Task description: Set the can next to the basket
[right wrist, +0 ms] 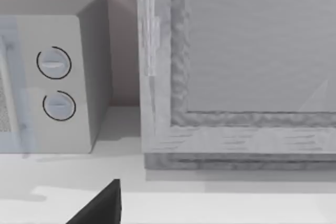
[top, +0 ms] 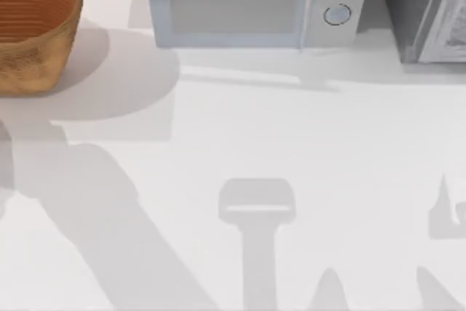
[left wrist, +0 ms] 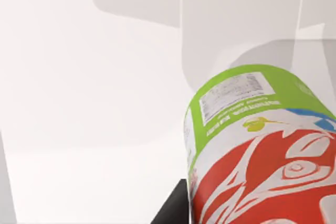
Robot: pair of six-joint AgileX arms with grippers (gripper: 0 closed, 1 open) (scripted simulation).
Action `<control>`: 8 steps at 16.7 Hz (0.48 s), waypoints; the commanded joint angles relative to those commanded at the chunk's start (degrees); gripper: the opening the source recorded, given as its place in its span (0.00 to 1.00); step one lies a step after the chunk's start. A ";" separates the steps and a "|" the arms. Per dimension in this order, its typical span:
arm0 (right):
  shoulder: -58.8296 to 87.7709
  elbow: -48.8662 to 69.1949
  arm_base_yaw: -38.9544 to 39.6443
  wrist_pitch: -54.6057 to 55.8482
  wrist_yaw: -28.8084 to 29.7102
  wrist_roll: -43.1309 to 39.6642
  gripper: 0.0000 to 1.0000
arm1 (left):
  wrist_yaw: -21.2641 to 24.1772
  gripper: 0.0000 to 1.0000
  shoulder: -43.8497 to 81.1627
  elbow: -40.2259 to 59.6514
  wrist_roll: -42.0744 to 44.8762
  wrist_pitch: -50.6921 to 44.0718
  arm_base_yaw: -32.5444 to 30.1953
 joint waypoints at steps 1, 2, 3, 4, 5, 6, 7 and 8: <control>0.00 0.00 0.00 0.00 0.00 0.00 1.00 | -0.08 0.00 -0.10 -0.37 0.44 0.39 0.54; 0.00 0.00 0.00 0.00 0.00 0.00 1.00 | 0.01 0.00 -0.32 -0.77 0.69 0.38 0.70; 0.00 0.00 0.00 0.00 0.00 0.00 1.00 | 0.12 0.00 -0.37 -1.03 0.70 0.06 0.39; 0.00 0.00 0.00 0.00 0.00 0.00 1.00 | 0.06 0.00 -0.06 -1.14 0.42 -0.15 -0.01; 0.00 0.00 0.00 0.00 0.00 0.00 1.00 | -0.19 0.00 0.49 -1.15 -0.20 -0.02 -0.36; 0.00 0.00 0.00 0.00 0.00 0.00 1.00 | -0.47 0.00 1.09 -1.08 -0.84 0.29 -0.80; 0.00 0.00 0.00 0.00 0.00 0.00 1.00 | -0.61 0.00 1.51 -0.99 -1.24 0.52 -1.19; 0.00 0.00 0.00 0.00 0.00 0.00 1.00 | -0.63 0.00 1.56 -0.97 -1.27 0.55 -1.25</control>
